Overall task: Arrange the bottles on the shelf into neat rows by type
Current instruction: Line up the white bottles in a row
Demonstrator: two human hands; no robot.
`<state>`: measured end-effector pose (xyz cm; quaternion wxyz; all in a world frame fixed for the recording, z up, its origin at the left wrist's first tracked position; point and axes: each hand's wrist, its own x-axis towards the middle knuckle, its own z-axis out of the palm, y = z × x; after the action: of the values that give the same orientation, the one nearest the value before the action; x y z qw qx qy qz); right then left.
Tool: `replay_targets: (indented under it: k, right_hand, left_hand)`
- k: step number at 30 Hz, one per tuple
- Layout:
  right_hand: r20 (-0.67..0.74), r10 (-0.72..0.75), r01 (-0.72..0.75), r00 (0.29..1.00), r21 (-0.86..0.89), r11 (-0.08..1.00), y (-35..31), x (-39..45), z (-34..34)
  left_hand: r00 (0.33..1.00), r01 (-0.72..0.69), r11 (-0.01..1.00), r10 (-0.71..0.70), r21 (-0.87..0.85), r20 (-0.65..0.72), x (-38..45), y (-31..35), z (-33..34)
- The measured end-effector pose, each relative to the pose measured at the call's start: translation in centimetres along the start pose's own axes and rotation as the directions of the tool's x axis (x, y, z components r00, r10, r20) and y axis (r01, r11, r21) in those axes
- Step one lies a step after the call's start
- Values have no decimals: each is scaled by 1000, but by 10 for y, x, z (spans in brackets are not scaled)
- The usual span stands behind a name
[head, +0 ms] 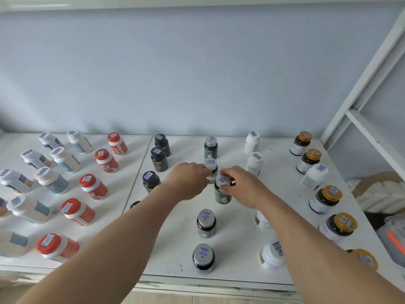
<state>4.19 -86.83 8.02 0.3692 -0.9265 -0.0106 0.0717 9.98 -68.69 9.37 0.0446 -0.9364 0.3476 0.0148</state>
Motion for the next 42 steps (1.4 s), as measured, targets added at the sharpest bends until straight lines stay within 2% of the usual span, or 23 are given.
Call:
replay_targets:
  k: [15,21,24,27,29,32,37,42]
  right_hand:
    - [-76,109,-105,991,56,993,-21,13,52]
    - [-12,141,-139,990,109,984,-18,9,33]
    - [-99,144,-136,985,87,987,-11,9,3]
    - [-230,179,-183,957,6,983,7,12,-34]
    - [-274,211,-229,938,-35,973,24,15,-56]
    - [-252,226,-251,941,-70,966,47,22,-81]
    - [-60,192,-197,979,-79,977,79,40,-94]
    - [97,167,-168,981,-4,986,93,53,-88]
  left_hand:
    - [997,-63,997,60,-54,-44,-19,-38,19]
    - [988,-103,989,90,-103,-126,-5,-31,9]
    - [972,-136,985,111,-107,-207,8,-19,1]
    - [969,-142,981,111,-130,-222,29,0,-4]
    - [976,-128,975,92,-181,-197,45,15,-7]
    - [991,-85,956,53,-280,-121,69,35,-10]
    - [994,69,932,-36,-357,98,108,62,-7]
    - [954,214,906,-112,-367,280,128,74,11]
